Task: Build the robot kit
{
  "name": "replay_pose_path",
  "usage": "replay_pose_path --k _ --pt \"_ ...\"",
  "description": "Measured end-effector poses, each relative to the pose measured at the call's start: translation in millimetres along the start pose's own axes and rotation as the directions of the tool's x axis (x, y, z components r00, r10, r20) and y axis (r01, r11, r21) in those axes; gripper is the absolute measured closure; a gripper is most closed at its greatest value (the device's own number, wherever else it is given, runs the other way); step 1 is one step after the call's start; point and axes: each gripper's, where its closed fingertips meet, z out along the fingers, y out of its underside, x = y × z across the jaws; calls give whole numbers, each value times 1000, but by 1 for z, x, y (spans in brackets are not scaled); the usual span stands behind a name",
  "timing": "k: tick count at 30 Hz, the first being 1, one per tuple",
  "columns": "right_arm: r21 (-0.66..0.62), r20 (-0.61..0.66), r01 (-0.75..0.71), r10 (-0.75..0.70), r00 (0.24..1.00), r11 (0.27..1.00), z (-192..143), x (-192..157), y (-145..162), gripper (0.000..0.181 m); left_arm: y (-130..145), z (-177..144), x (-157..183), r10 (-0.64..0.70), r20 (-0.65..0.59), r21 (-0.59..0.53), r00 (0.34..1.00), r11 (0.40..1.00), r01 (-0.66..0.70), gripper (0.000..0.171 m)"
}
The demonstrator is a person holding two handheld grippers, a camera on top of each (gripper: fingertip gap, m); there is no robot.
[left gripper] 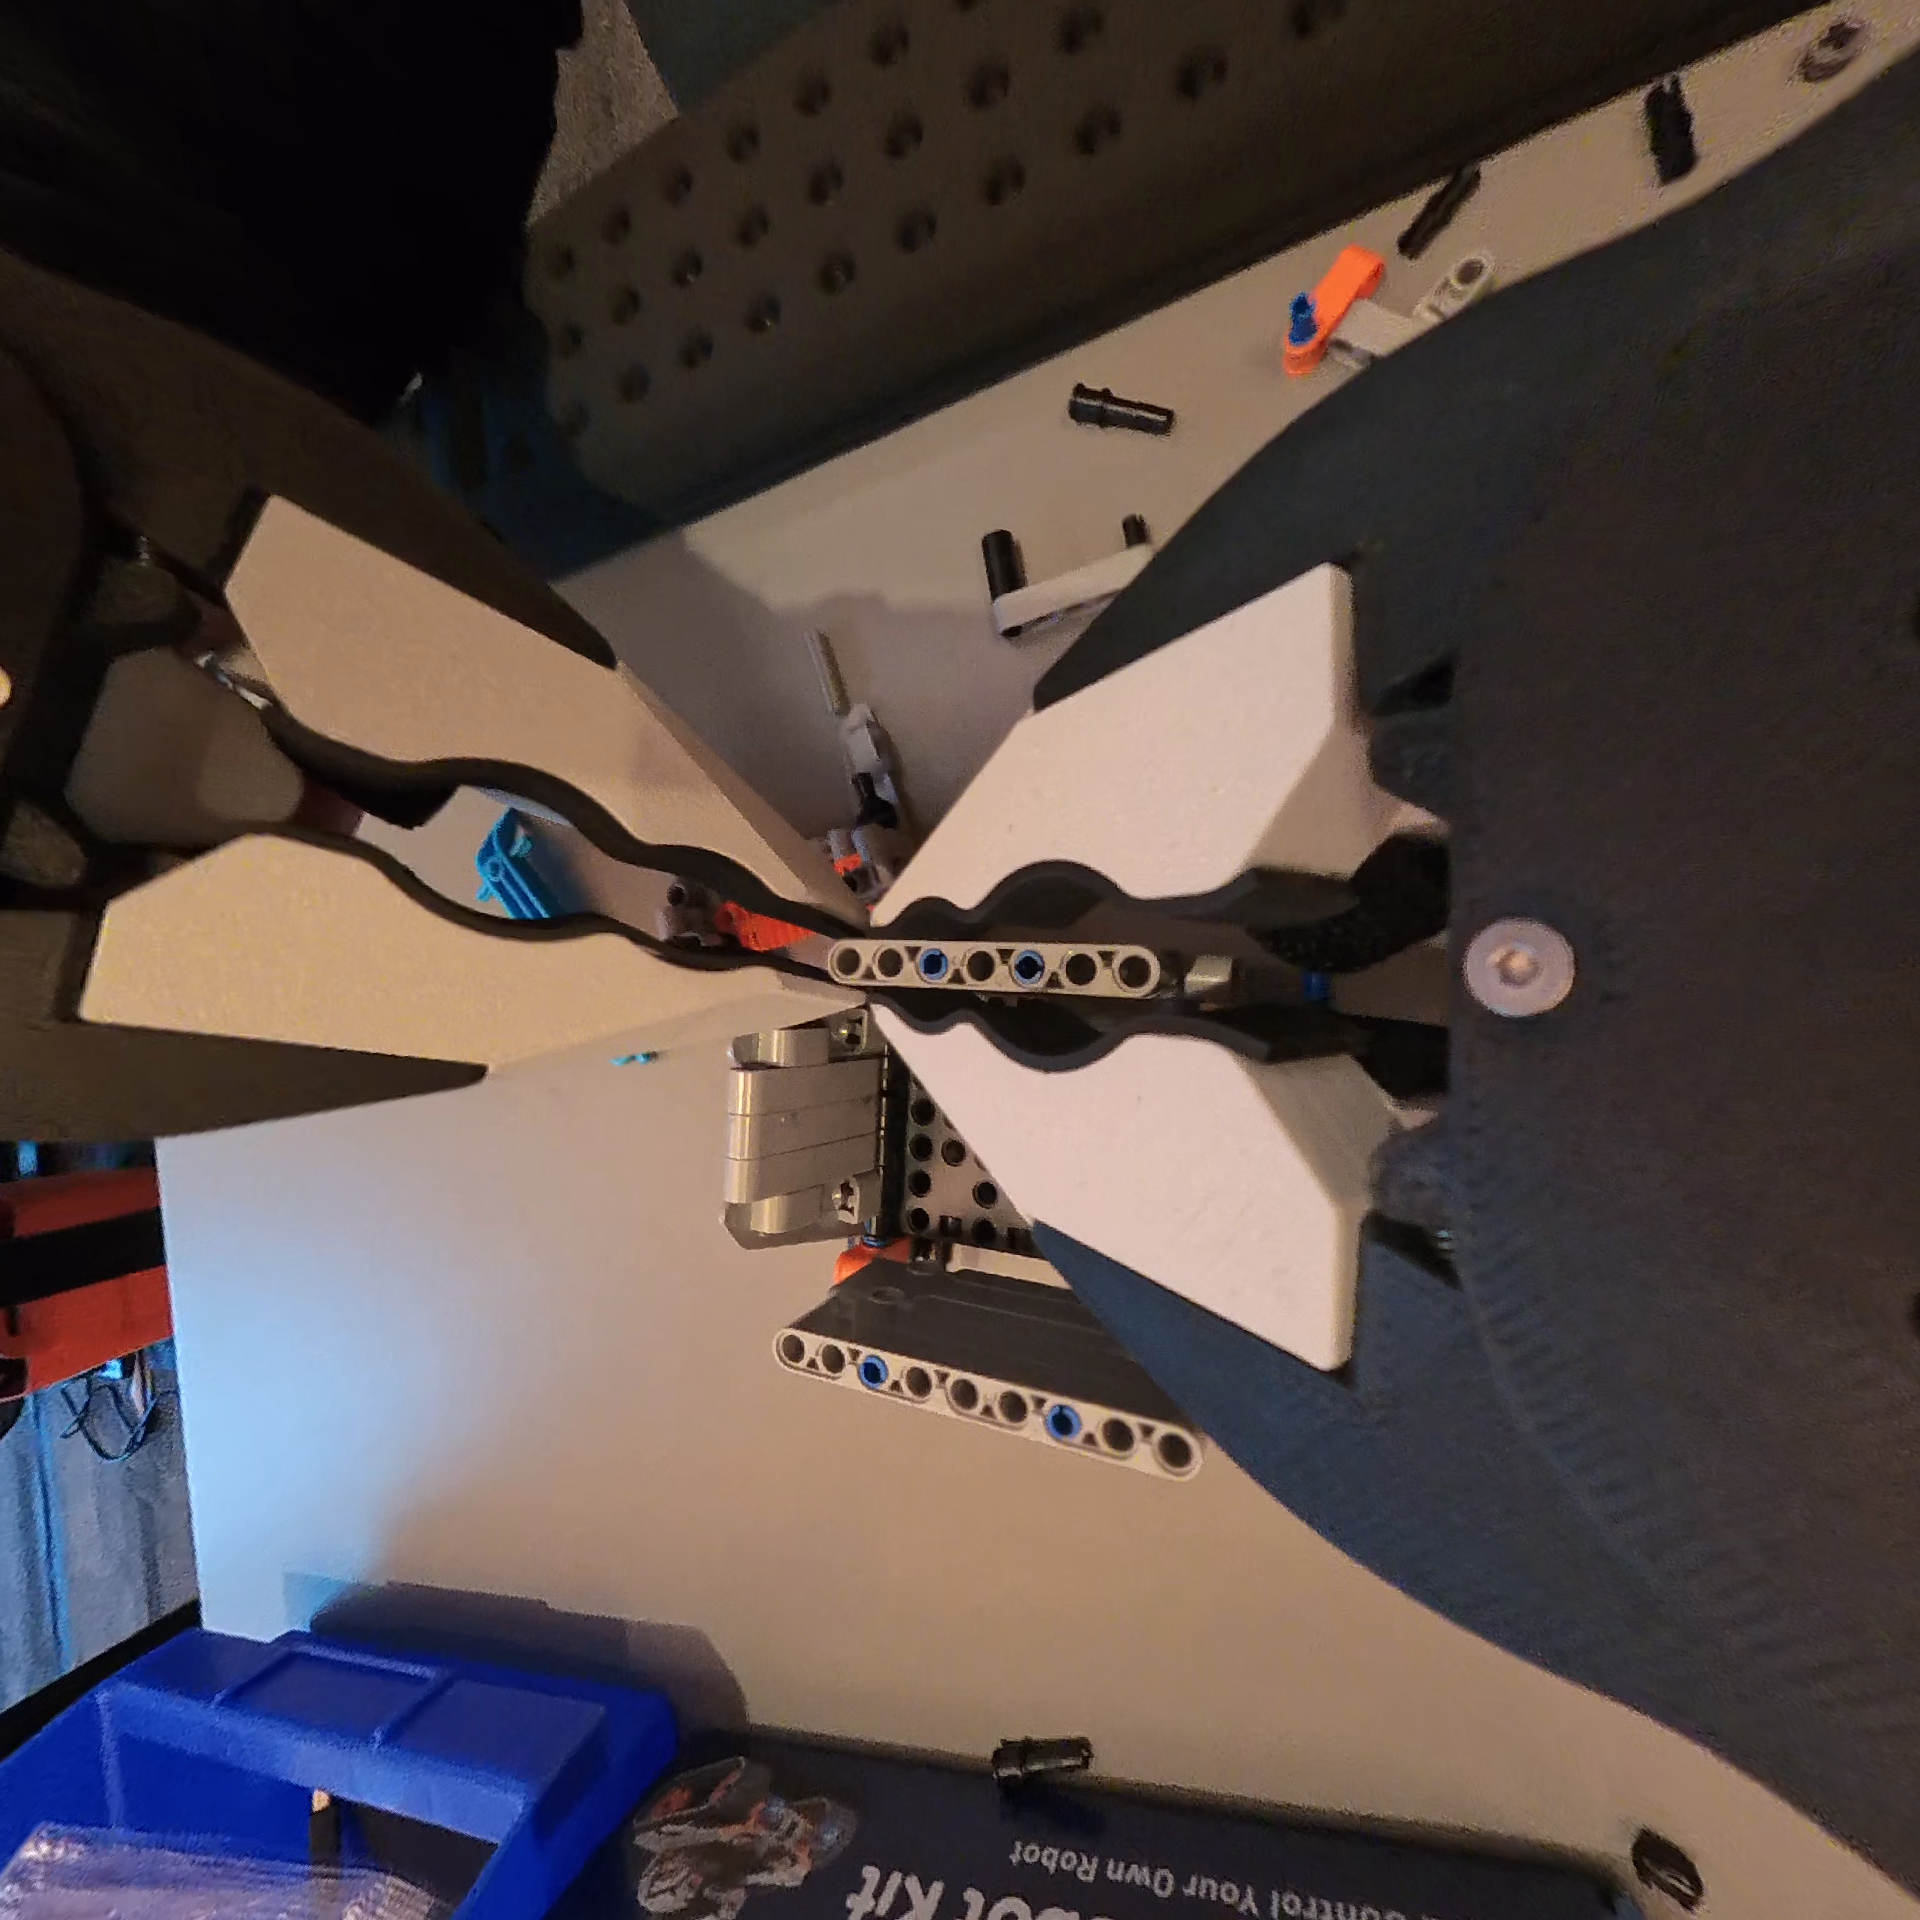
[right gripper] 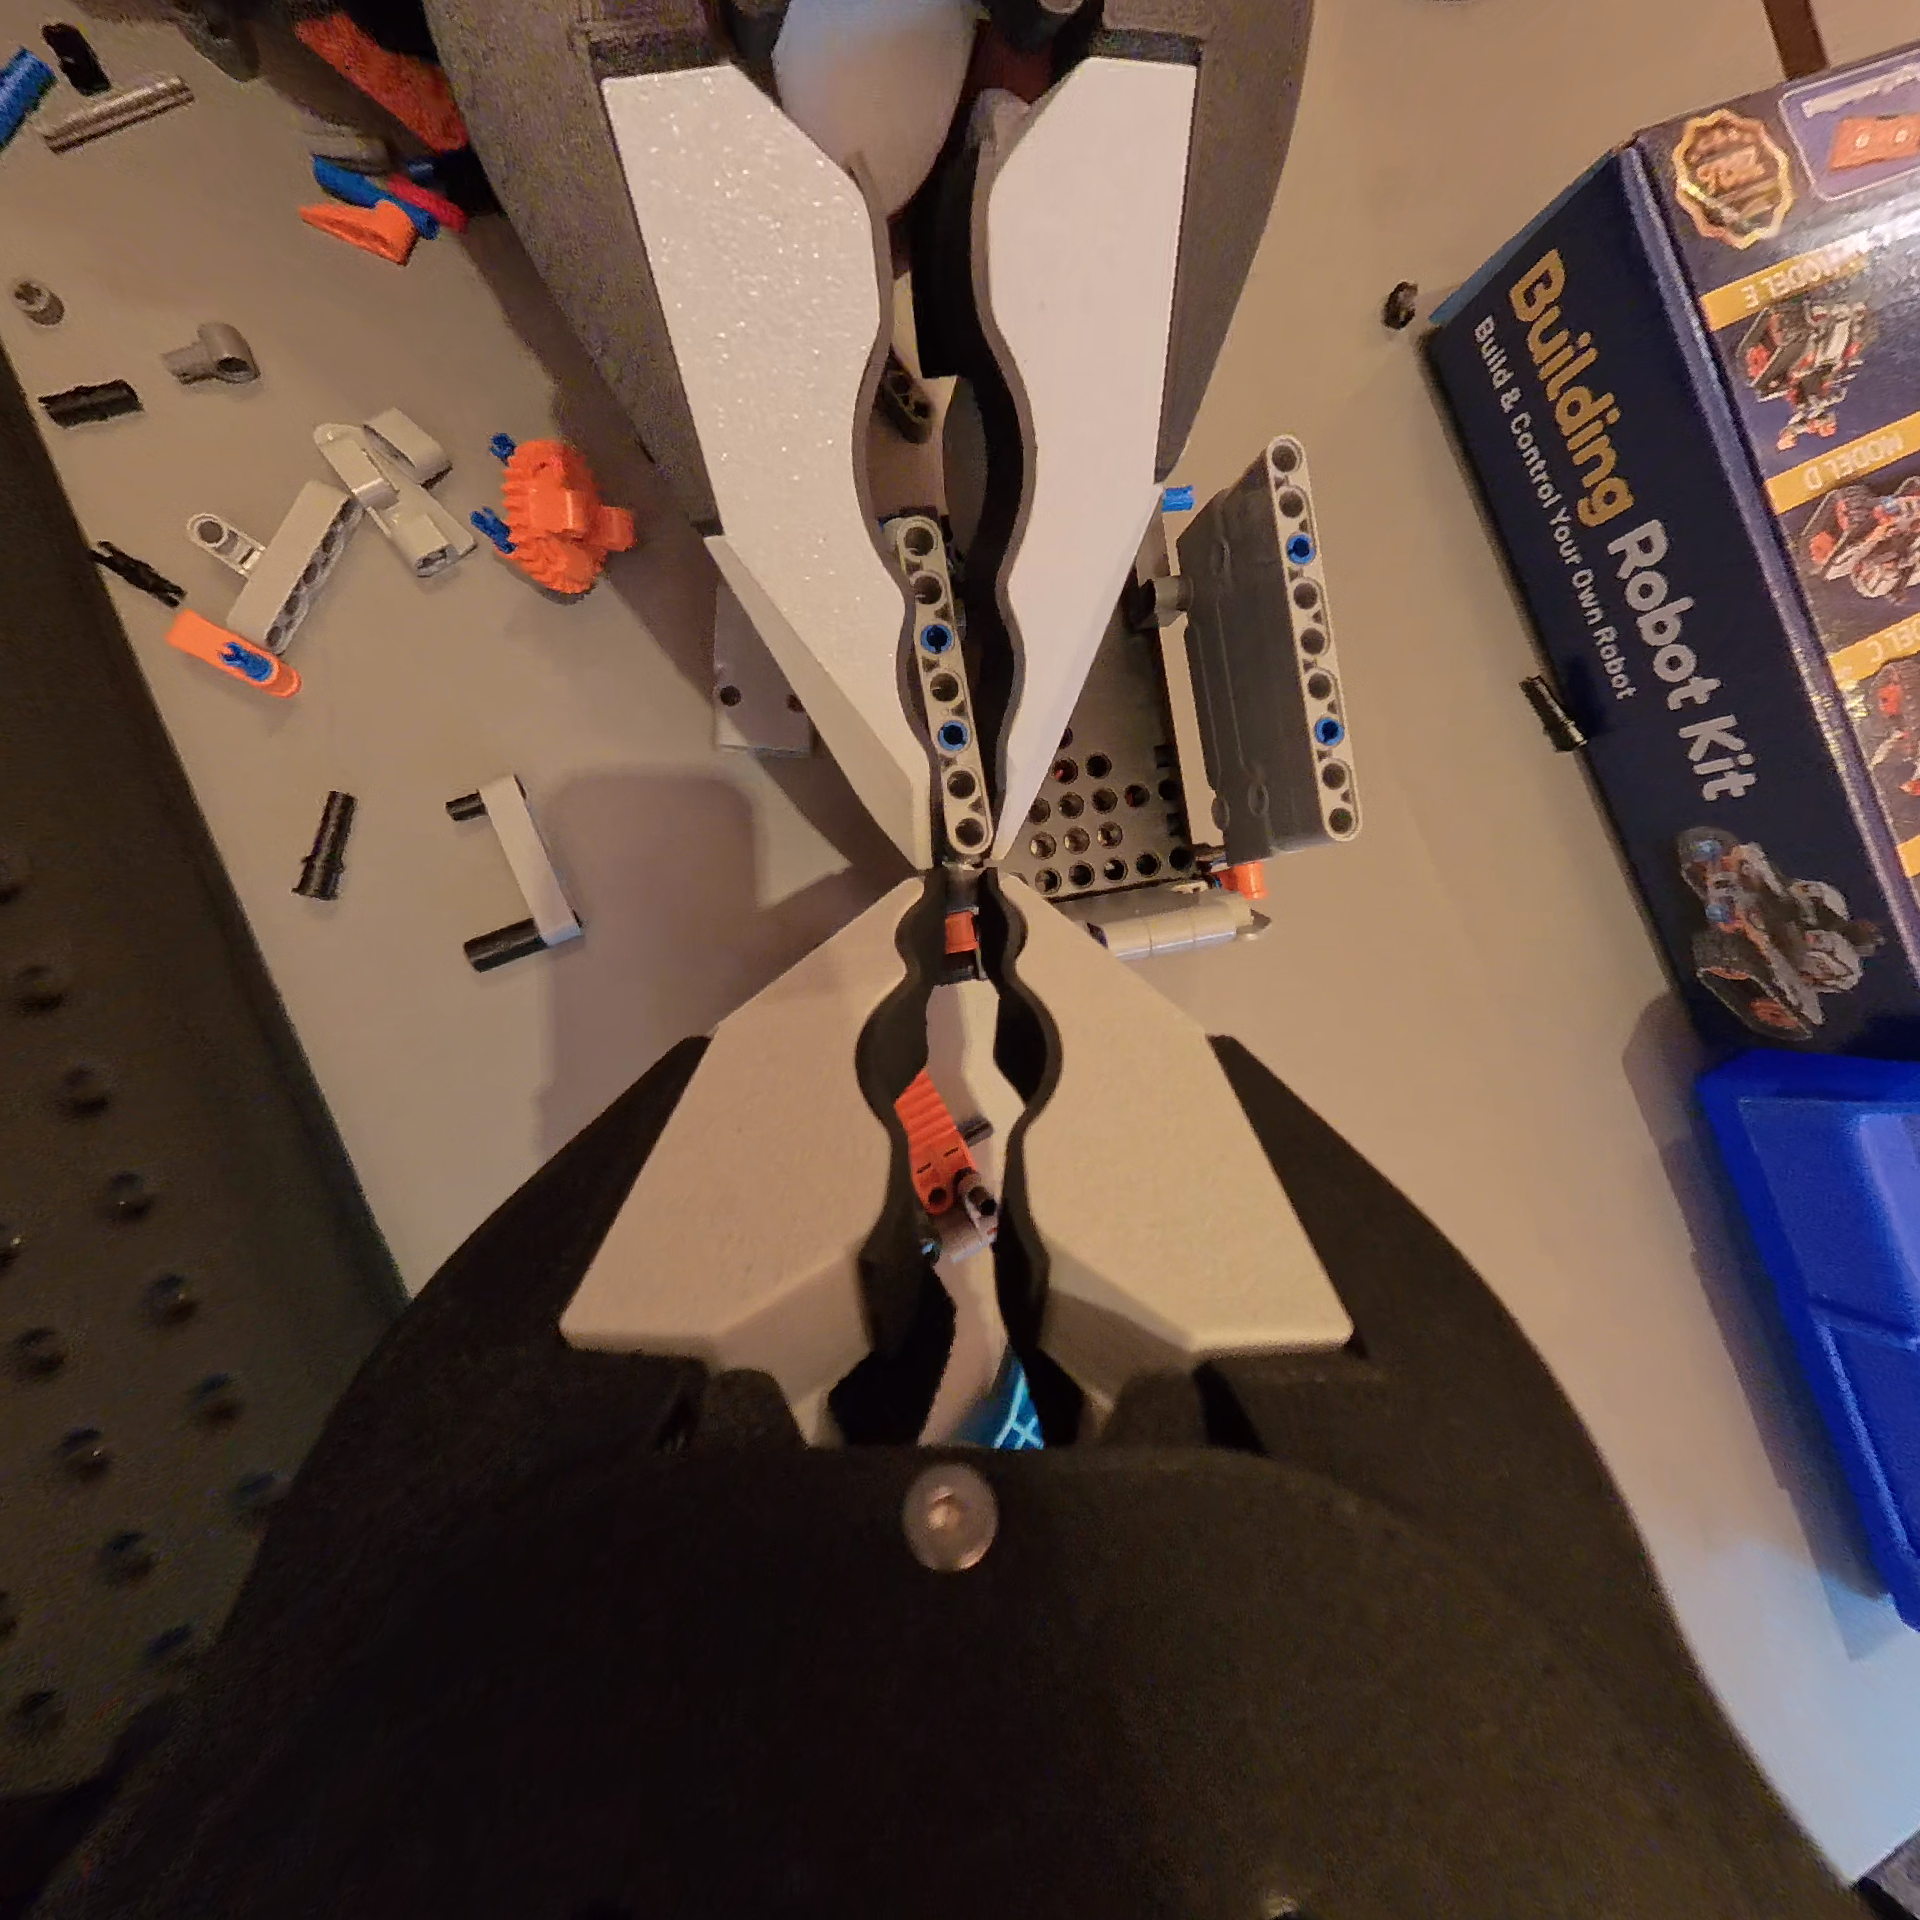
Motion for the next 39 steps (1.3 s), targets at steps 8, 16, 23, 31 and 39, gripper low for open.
replay_pose_path --k 8,16,23,31,39 --pt "56 34 -27 25 999 998 0 -3 -4 176 19 -28 -1 20 21 -112 1000 994 -17 163" --pt "109 43 9 -14 999 994 -11 -5 -35 162 39 -37 0 -26 23 -114 999 993 29 156" --pt "33 78 78 -80 994 996 20 -11 -58 172 40 -34 2 -28 32 -71 999 997 30 166" --pt "137 115 11 -27 993 990 22 -11 -62 177 45 -36 -1 -32 28 -49 999 998 34 166" --pt "261 178 -77 31 984 962 11 -9 -68 177 44 -37 2 -43 2 -8 999 999 43 165"
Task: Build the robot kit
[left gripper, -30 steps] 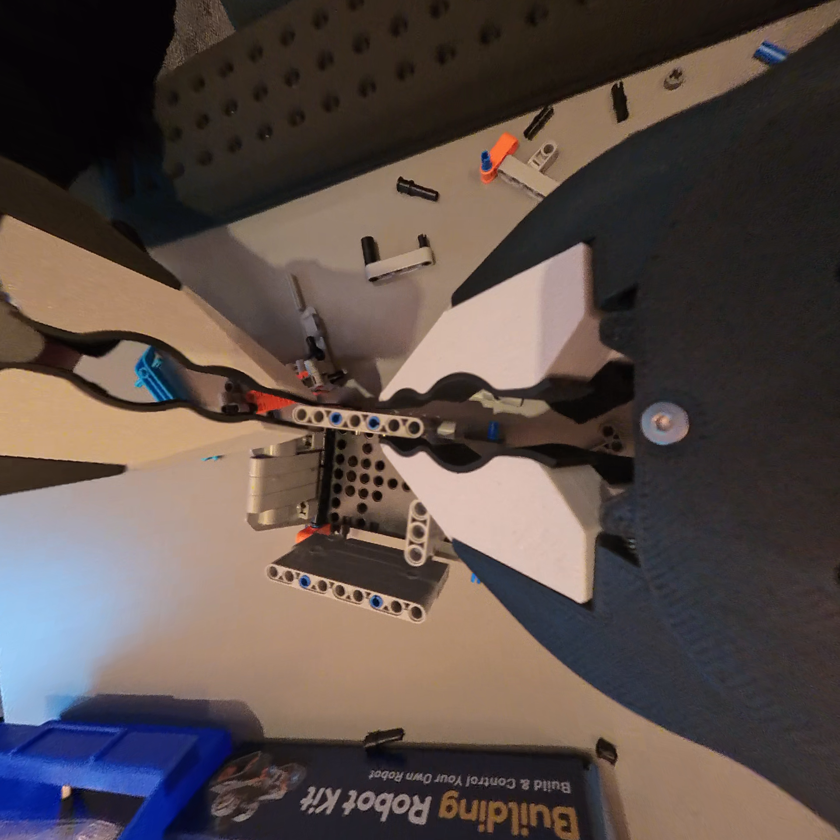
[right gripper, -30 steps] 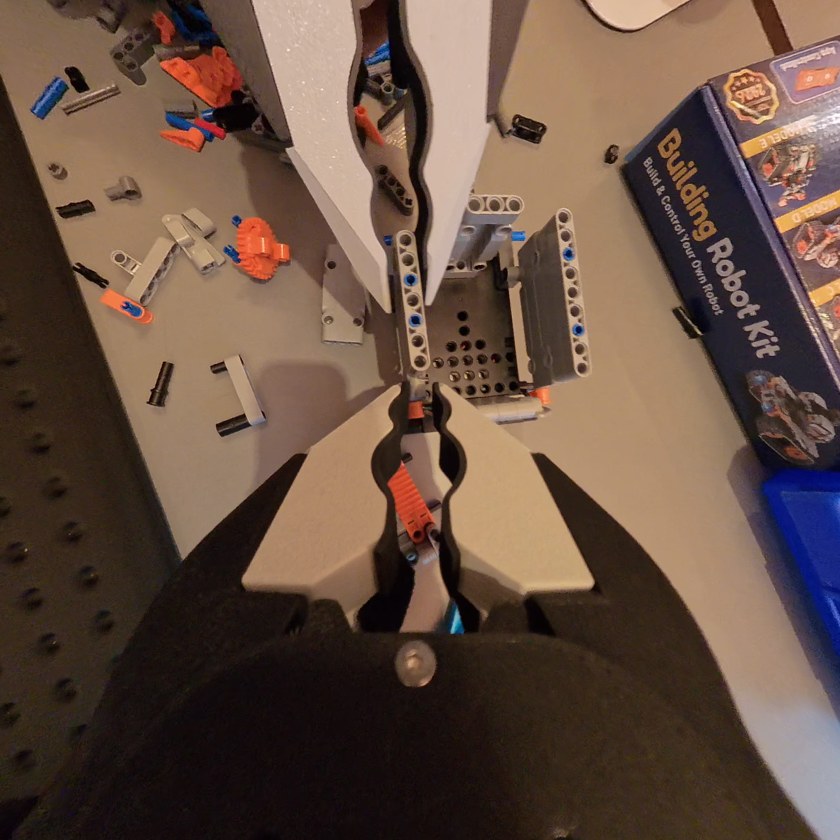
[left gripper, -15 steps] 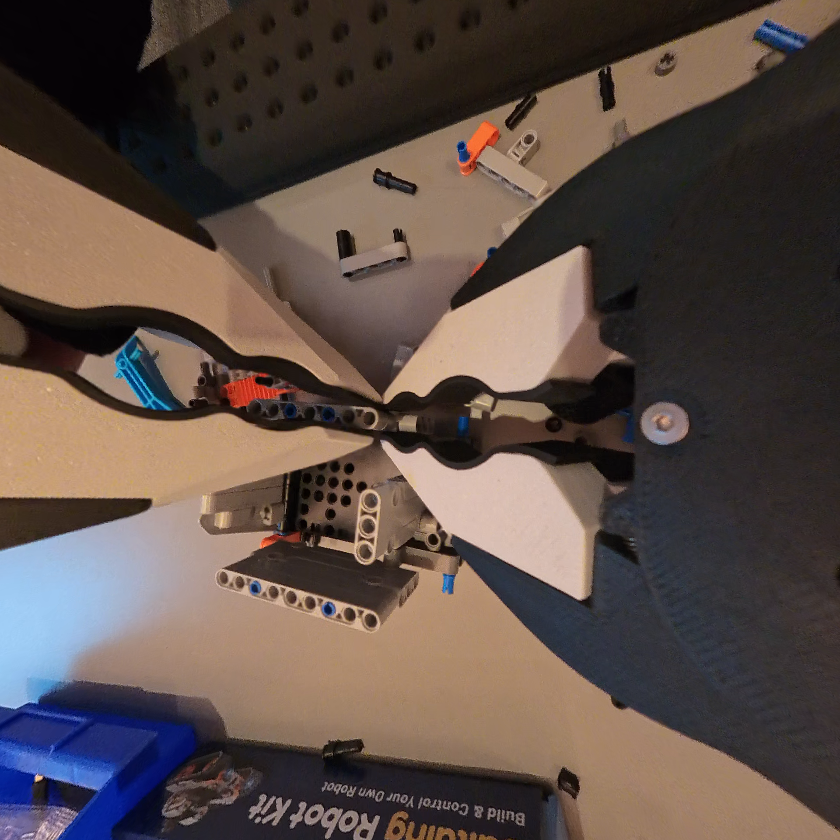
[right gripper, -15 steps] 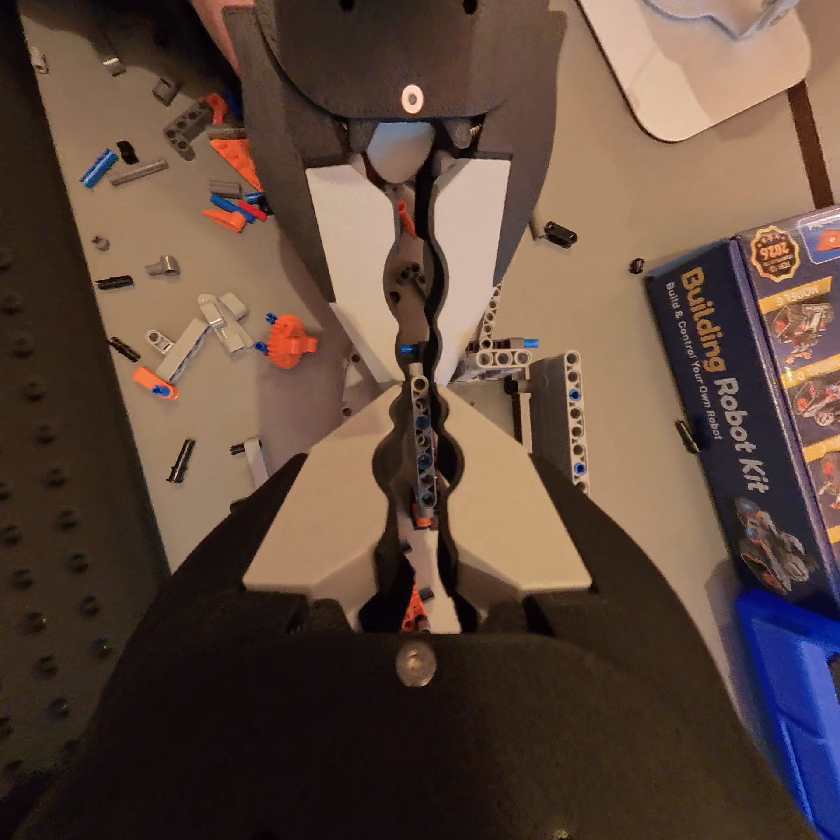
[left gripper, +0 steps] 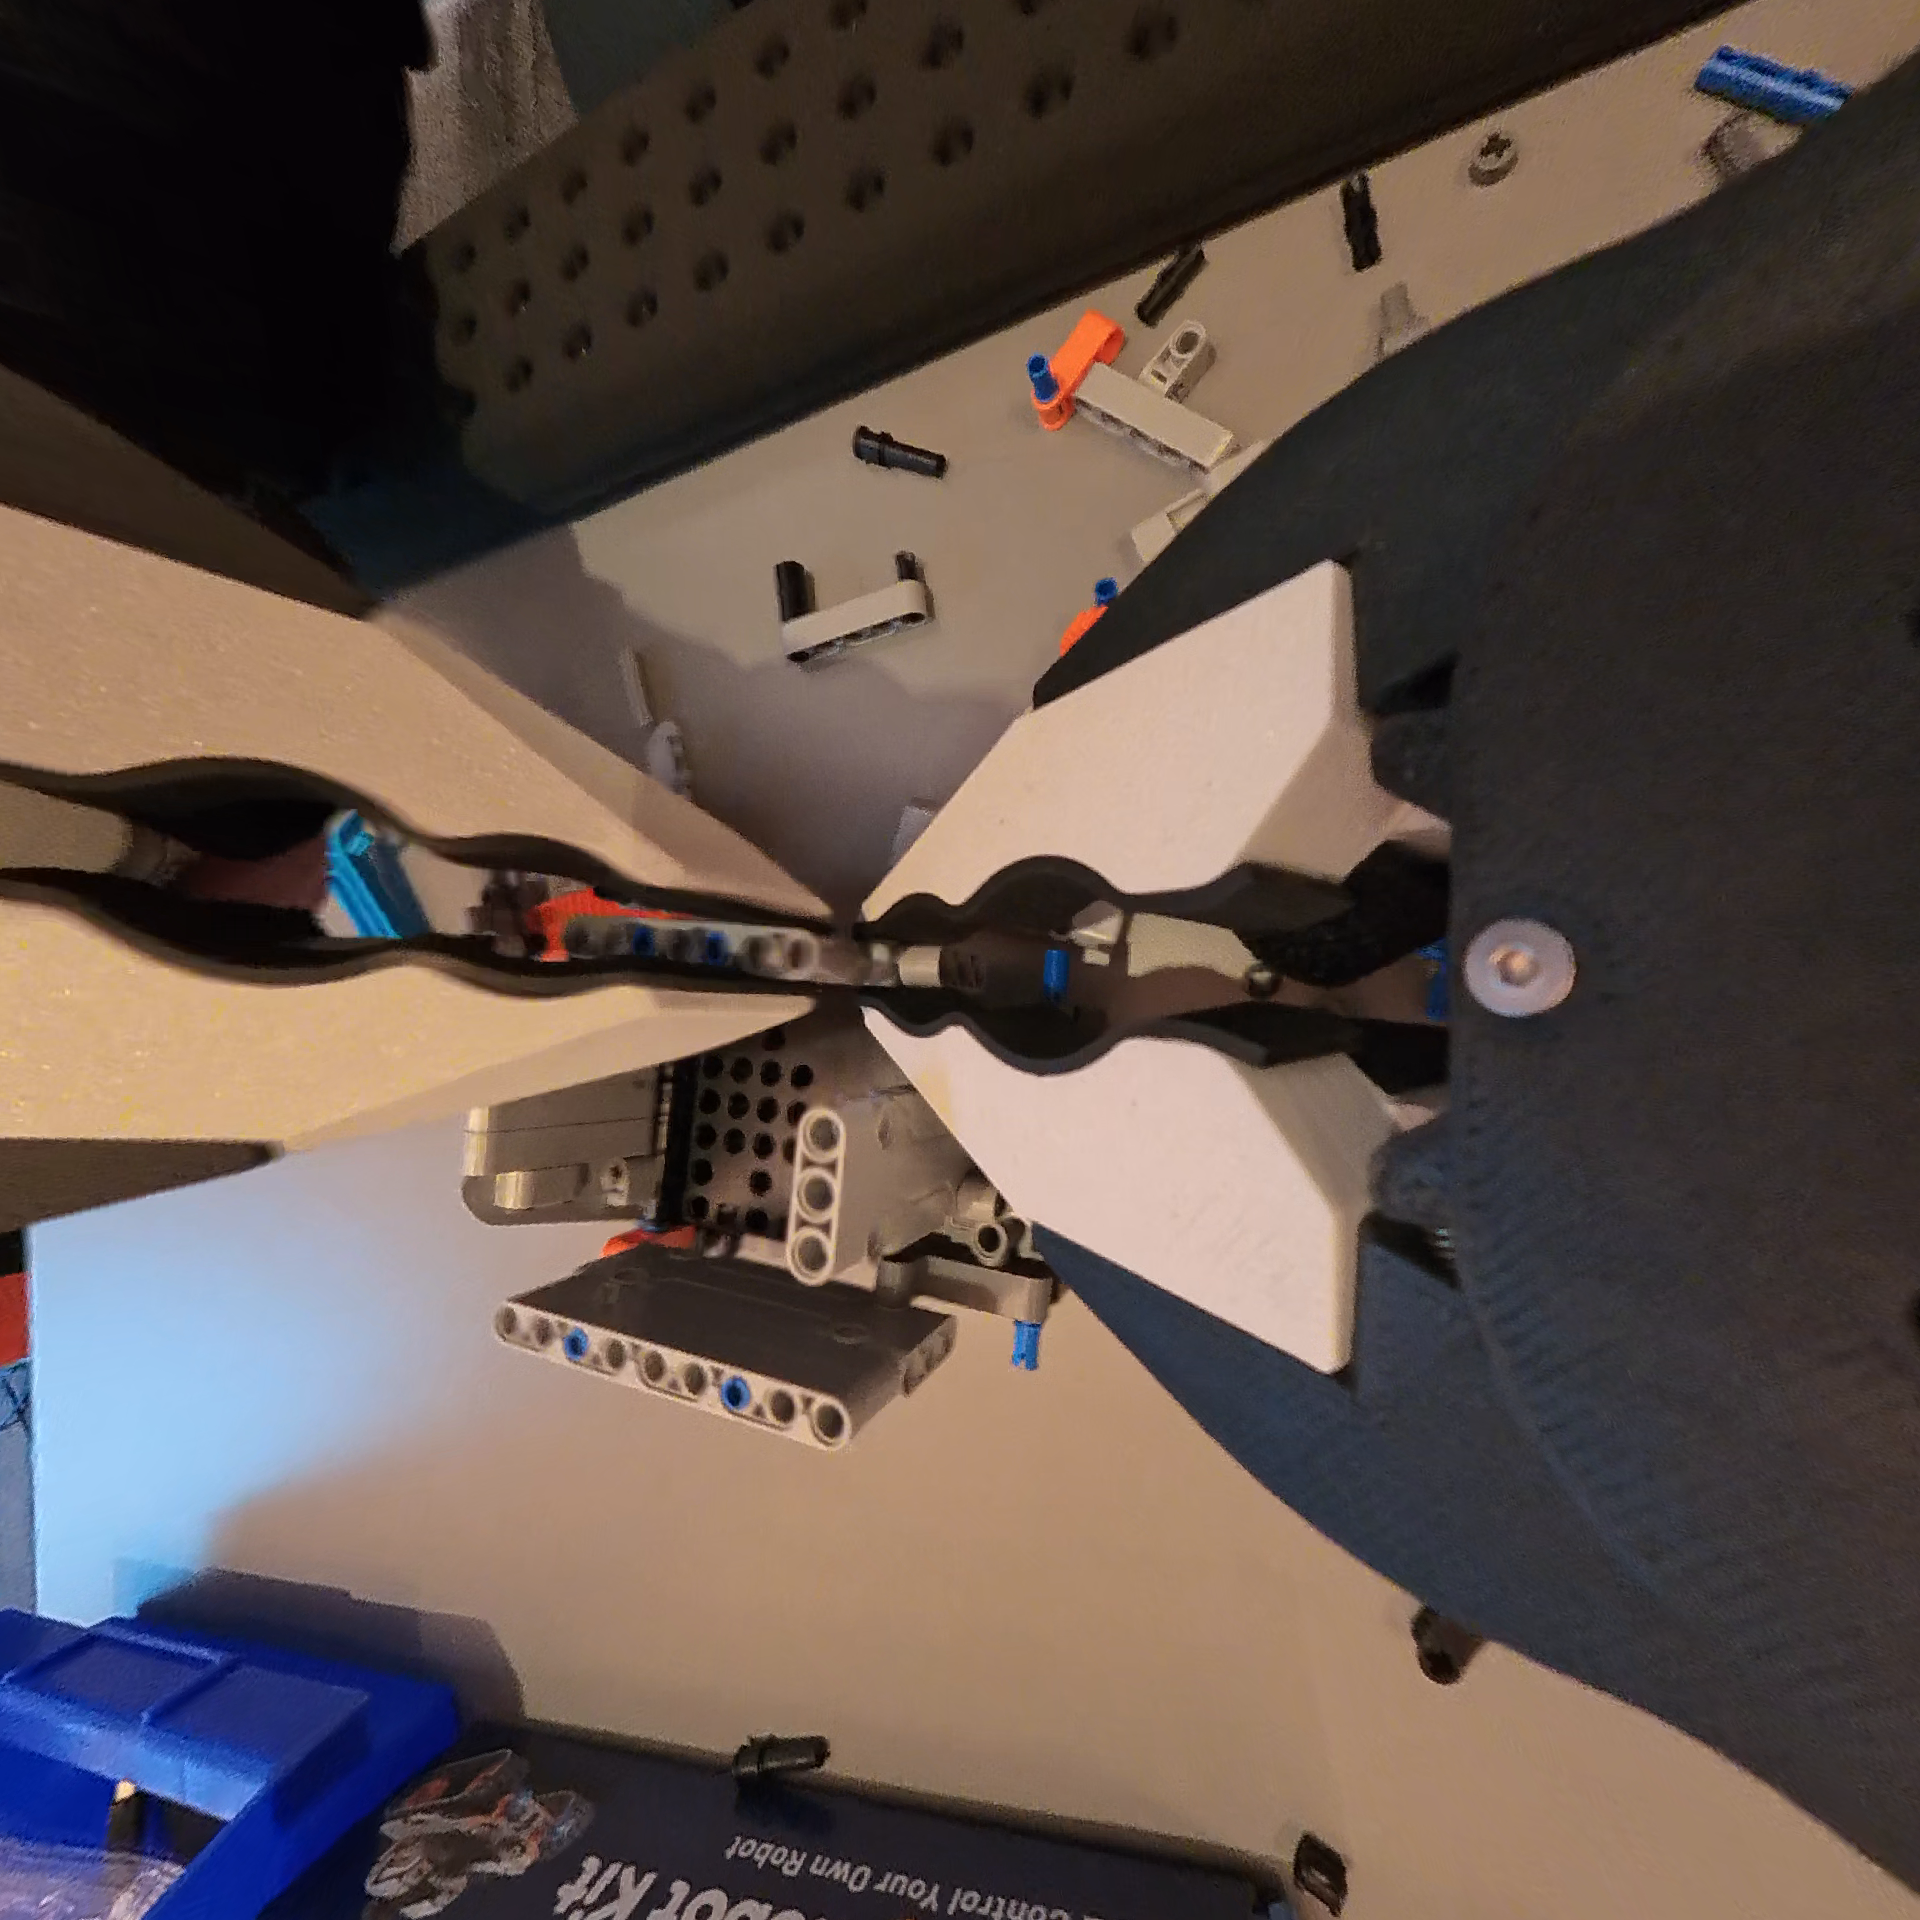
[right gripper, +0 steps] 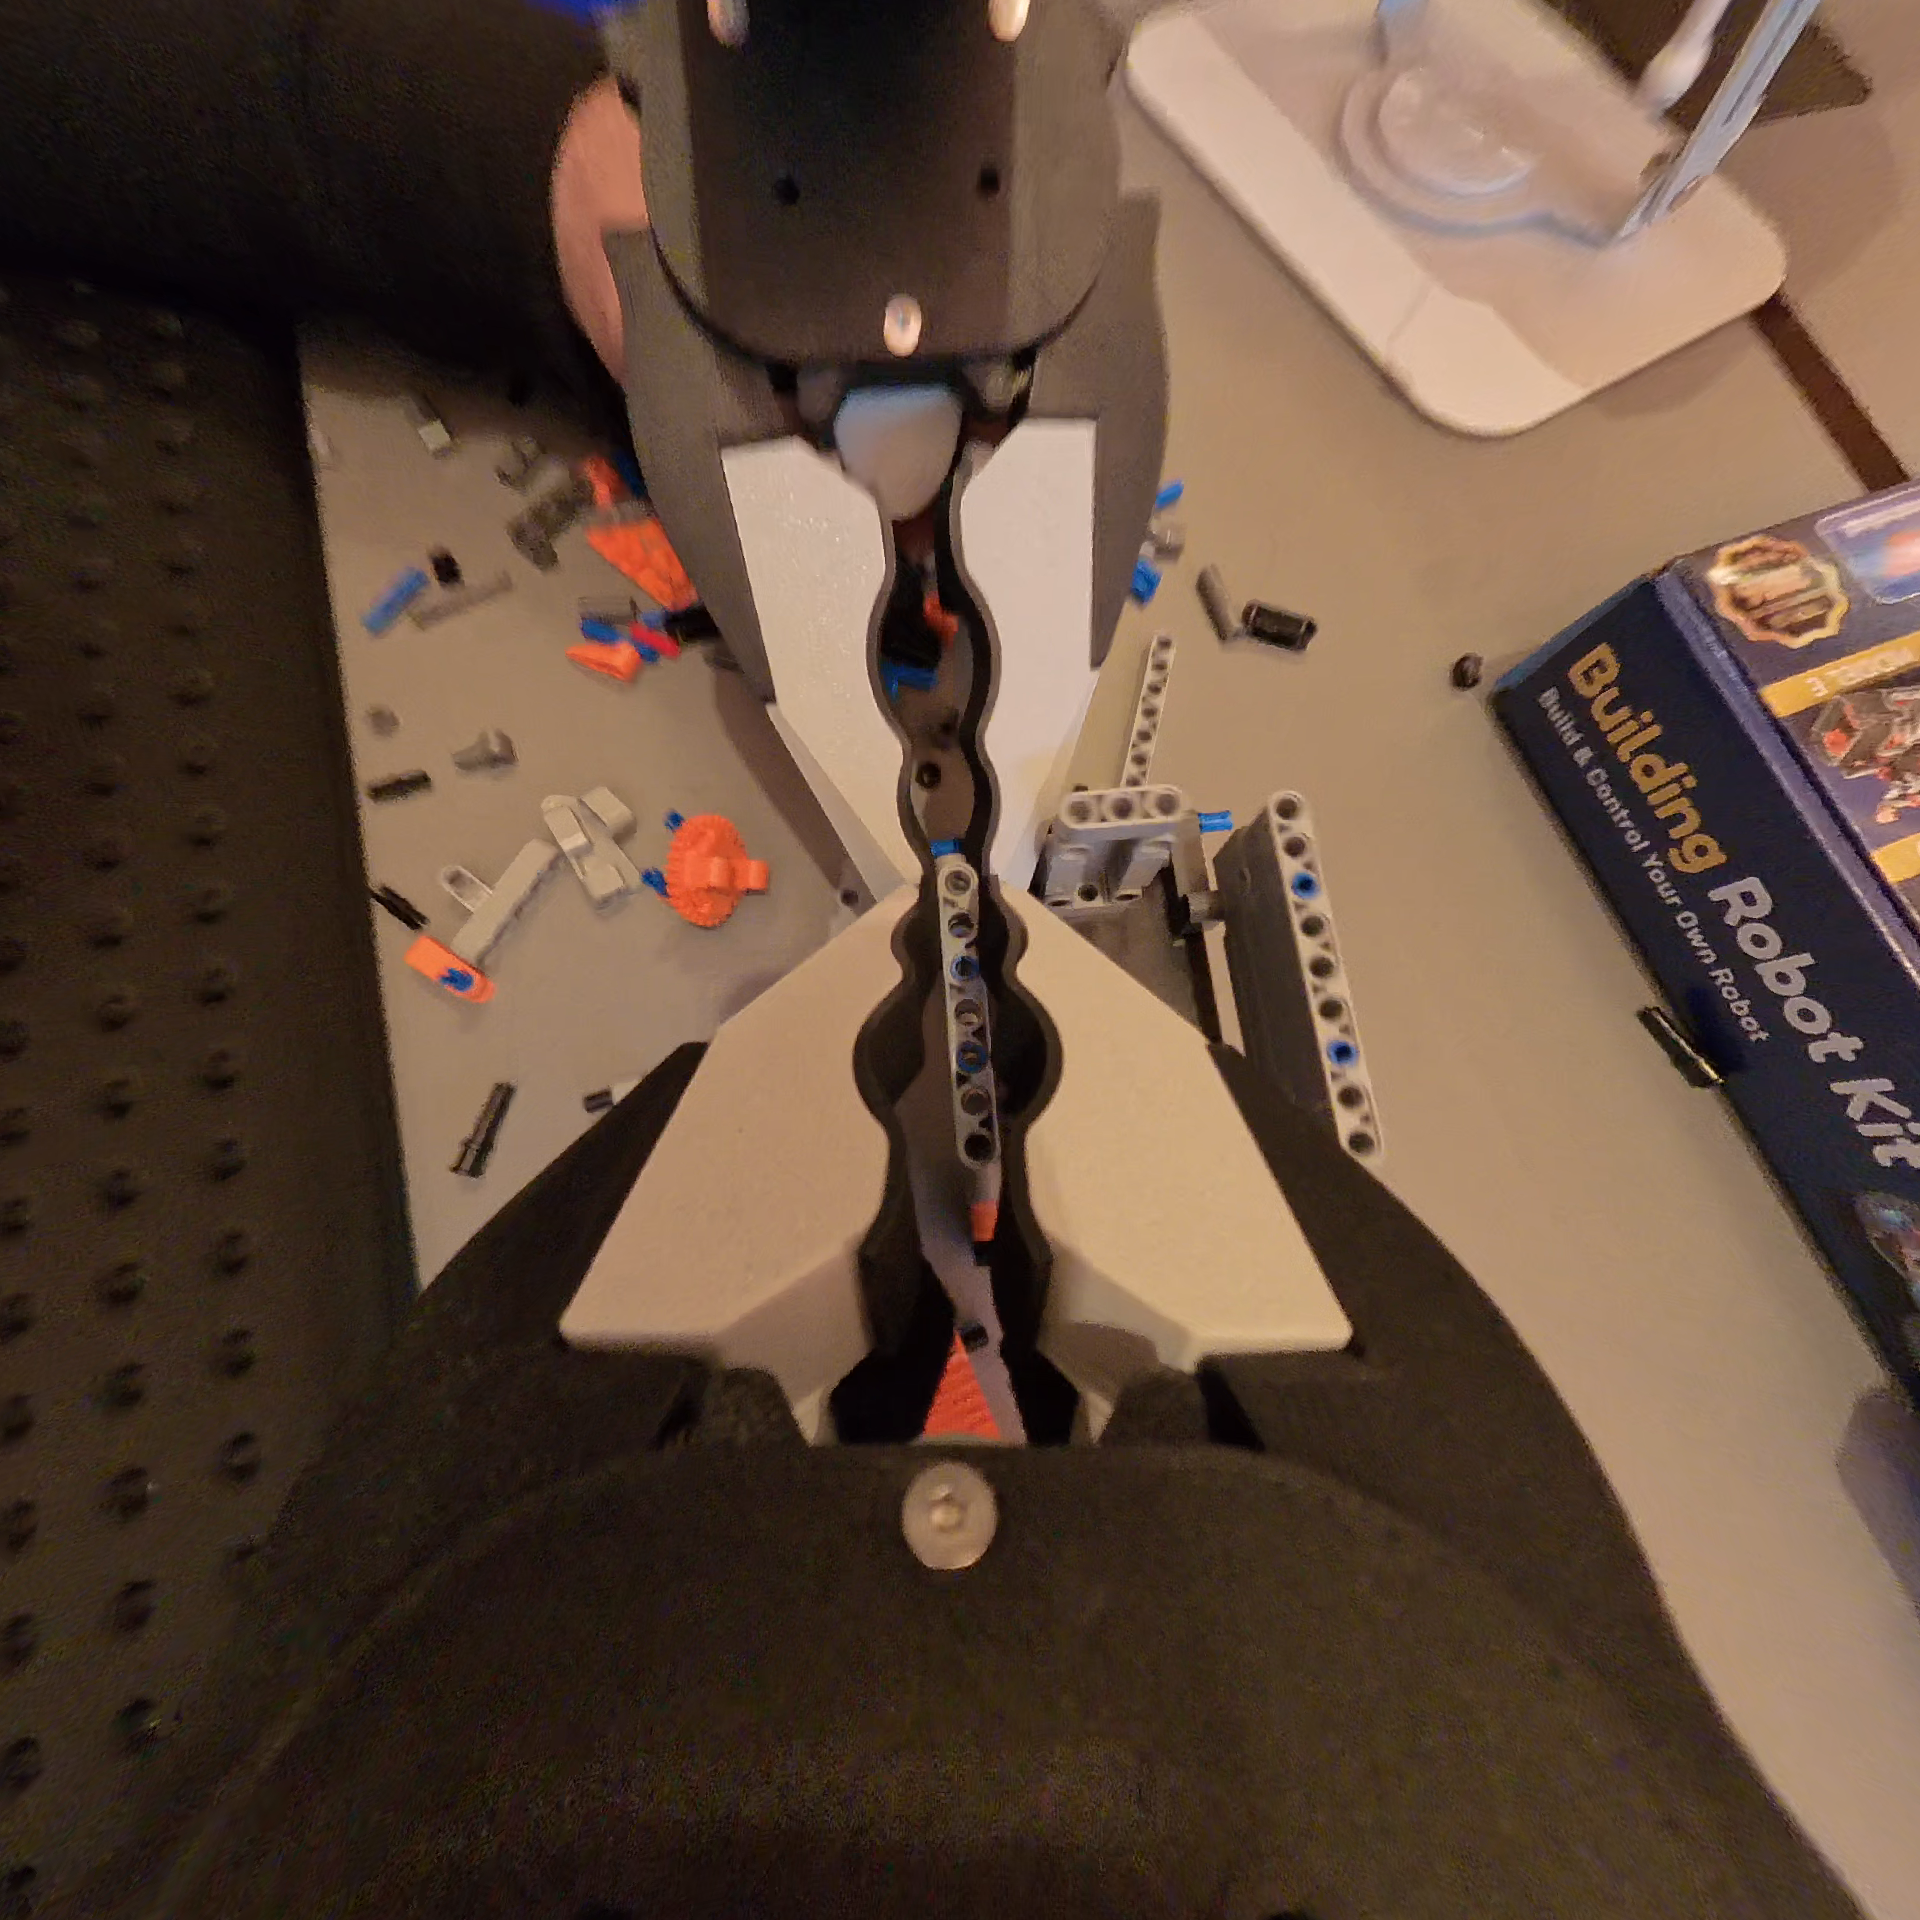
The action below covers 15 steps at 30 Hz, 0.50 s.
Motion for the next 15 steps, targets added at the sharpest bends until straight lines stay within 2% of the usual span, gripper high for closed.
replay_pose_path --k 1,2,4,6,11,15 --pt "112 19 -46 44 999 993 -16 2 -15 177 6 -1 -4 12 28 -30 1000 999 -12 164" --pt "224 37 -92 86 996 970 -37 7 -31 178 5 -2 -8 -3 48 -12 999 1000 3 166" --pt "104 -30 -24 27 999 994 -35 11 -14 177 3 -2 -9 -8 45 -12 999 1000 9 165" --pt "82 -16 -15 16 1000 996 -26 3 -10 177 4 -3 -8 16 50 -35 999 999 -14 165" --pt "163 60 -127 119 991 978 -45 10 -9 176 4 -9 -20 20 88 -47 996 999 -16 166" --pt "278 199 -310 261 945 909 -57 12 -19 176 4 -12 -26 39 140 -75 989 997 -29 155"
